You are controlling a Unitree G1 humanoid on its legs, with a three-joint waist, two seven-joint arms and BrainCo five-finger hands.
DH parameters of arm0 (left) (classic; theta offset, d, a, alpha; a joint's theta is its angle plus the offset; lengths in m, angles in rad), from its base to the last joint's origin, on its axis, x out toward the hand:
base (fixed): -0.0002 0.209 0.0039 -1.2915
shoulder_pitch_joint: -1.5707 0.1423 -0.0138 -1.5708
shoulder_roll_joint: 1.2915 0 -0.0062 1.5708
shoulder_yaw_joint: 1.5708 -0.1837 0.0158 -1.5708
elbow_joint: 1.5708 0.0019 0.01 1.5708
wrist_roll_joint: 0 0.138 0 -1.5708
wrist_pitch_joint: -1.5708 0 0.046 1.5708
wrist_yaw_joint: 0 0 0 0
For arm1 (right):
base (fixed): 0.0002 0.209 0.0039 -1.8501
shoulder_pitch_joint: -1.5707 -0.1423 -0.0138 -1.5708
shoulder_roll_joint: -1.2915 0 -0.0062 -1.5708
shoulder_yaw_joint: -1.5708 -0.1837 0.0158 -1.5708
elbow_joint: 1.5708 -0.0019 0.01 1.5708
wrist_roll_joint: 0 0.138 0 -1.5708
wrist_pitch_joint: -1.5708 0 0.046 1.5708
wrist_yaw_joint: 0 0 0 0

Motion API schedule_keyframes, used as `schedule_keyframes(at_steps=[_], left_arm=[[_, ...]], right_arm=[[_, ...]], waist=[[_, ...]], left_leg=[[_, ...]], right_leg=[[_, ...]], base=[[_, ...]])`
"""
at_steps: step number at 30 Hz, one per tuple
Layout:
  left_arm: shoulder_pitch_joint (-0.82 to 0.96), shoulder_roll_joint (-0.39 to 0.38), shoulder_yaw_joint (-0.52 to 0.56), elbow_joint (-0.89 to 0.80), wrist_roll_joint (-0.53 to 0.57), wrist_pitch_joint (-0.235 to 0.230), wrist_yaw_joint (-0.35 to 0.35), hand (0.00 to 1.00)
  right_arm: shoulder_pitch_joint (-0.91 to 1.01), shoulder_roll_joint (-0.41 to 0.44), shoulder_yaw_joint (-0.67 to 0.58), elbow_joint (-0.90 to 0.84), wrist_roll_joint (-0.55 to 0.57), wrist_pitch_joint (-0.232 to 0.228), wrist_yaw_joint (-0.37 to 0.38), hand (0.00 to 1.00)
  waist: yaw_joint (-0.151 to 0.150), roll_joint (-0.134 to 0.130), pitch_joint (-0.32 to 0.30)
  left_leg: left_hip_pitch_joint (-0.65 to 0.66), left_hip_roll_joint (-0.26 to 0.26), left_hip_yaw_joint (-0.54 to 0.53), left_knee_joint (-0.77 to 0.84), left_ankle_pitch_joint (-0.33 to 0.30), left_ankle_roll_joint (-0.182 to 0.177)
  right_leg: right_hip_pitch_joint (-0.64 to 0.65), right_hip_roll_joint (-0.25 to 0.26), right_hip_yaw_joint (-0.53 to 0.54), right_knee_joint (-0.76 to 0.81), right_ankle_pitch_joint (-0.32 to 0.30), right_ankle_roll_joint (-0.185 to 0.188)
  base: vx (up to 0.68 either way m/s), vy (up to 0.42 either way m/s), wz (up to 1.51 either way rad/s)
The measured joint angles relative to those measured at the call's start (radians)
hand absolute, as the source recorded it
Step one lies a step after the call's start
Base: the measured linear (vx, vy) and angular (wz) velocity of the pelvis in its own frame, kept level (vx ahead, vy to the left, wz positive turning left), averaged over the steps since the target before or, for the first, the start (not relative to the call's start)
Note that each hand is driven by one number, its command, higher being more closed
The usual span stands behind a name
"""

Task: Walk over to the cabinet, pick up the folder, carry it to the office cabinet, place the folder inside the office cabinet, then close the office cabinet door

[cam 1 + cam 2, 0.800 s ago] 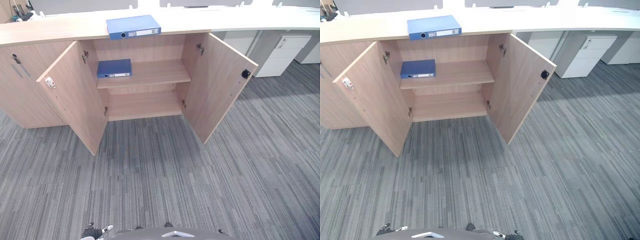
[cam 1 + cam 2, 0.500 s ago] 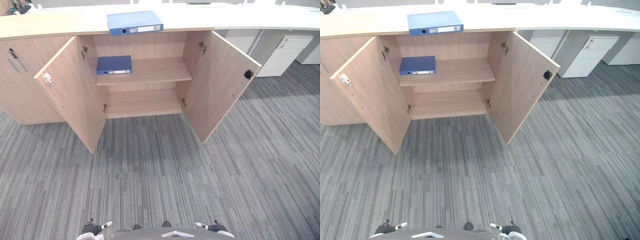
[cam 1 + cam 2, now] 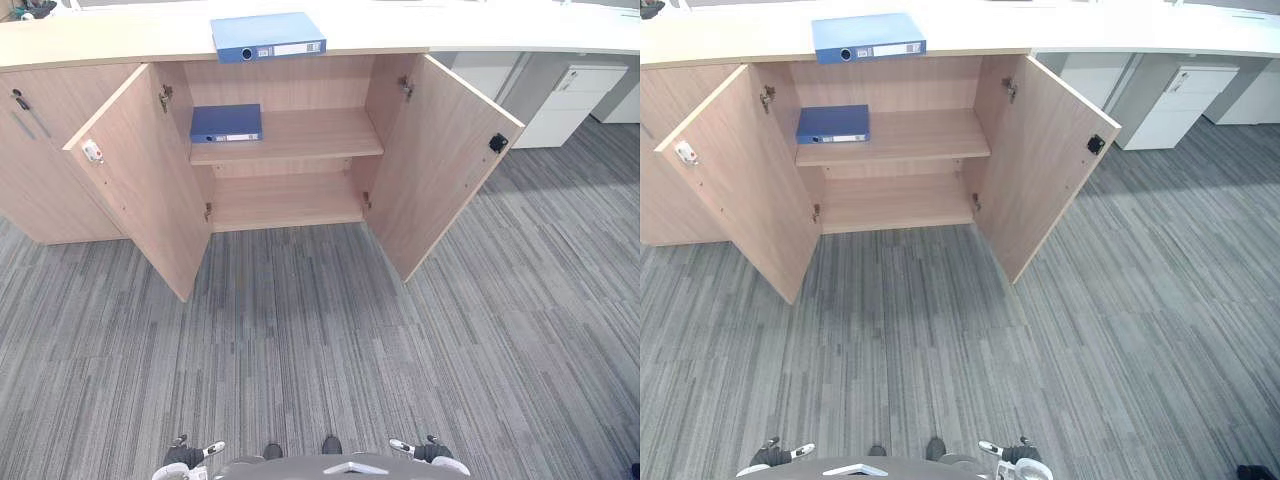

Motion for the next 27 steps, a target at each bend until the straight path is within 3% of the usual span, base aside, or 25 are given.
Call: schedule_keyframes(at_steps=[12, 18, 20, 22, 24, 26, 27], left_arm=[[-0.009, 0.007, -0.001, 0.002, 0.019, 0.000, -0.003, 0.00], [-0.019, 0.016, -0.001, -0.002, 0.019, 0.000, -0.004, 0.00], [-0.023, 0.016, -0.002, -0.003, 0.019, 0.000, -0.005, 0.00], [-0.027, 0.016, -0.013, -0.005, 0.017, 0.000, -0.004, 0.00], [-0.033, 0.015, -0.016, -0.004, 0.016, 0.000, -0.004, 0.00], [-0.047, 0.007, -0.018, -0.004, 0.015, 0.000, -0.004, 0.00], [-0.051, 0.008, -0.017, -0.004, 0.012, 0.000, -0.003, 0.00]], right_arm=[[-0.008, 0.005, -0.001, 0.000, 0.001, 0.000, 0.001, 0.00], [-0.015, 0.015, -0.004, -0.001, 0.001, 0.001, 0.001, 0.00], [-0.022, 0.013, -0.009, -0.003, 0.001, 0.001, 0.001, 0.00], [-0.027, 0.010, -0.024, -0.006, 0.000, 0.001, 0.002, 0.00], [-0.033, 0.006, -0.023, -0.010, 0.000, 0.001, 0.002, 0.00], [-0.038, -0.007, -0.021, -0.011, 0.001, 0.000, 0.002, 0.00], [-0.039, -0.009, -0.022, -0.011, 0.001, -0.001, 0.000, 0.00]], waist=[[0.004, -0.010, 0.005], [0.006, -0.019, 0.012], [0.010, -0.013, 0.015], [0.010, -0.007, 0.026], [0.003, 0.000, 0.037], [-0.002, 0.016, 0.068], [-0.004, 0.018, 0.078]], left_leg=[[-0.016, 0.006, 0.058, -0.001, -0.010, 0.004], [-0.081, 0.016, 0.113, 0.080, -0.075, 0.019], [-0.106, 0.027, 0.133, 0.136, -0.113, 0.021], [-0.096, 0.029, 0.153, 0.165, -0.144, 0.021], [-0.074, 0.026, 0.157, 0.162, -0.145, 0.020], [-0.015, 0.027, 0.143, 0.138, -0.156, 0.038], [0.018, 0.021, 0.131, 0.119, -0.166, 0.053]], right_leg=[[-0.035, 0.010, 0.054, -0.005, 0.005, -0.002], [-0.092, 0.012, 0.097, 0.011, -0.007, 0.010], [-0.143, 0.015, 0.111, 0.104, -0.050, 0.011], [-0.217, 0.007, 0.099, 0.296, -0.134, 0.035], [-0.275, -0.008, 0.060, 0.453, -0.160, 0.053], [-0.345, -0.039, -0.015, 0.653, -0.202, 0.035], [-0.374, -0.066, -0.057, 0.710, -0.255, 0.027]], base=[[-0.03, -0.003, -0.13], [0.02, 0.004, -0.28], [0.10, 0.024, -0.27], [0.14, 0.029, -0.20], [0.12, 0.052, -0.05], [0.14, 0.064, 0.12], [0.18, 0.050, 0.21]])
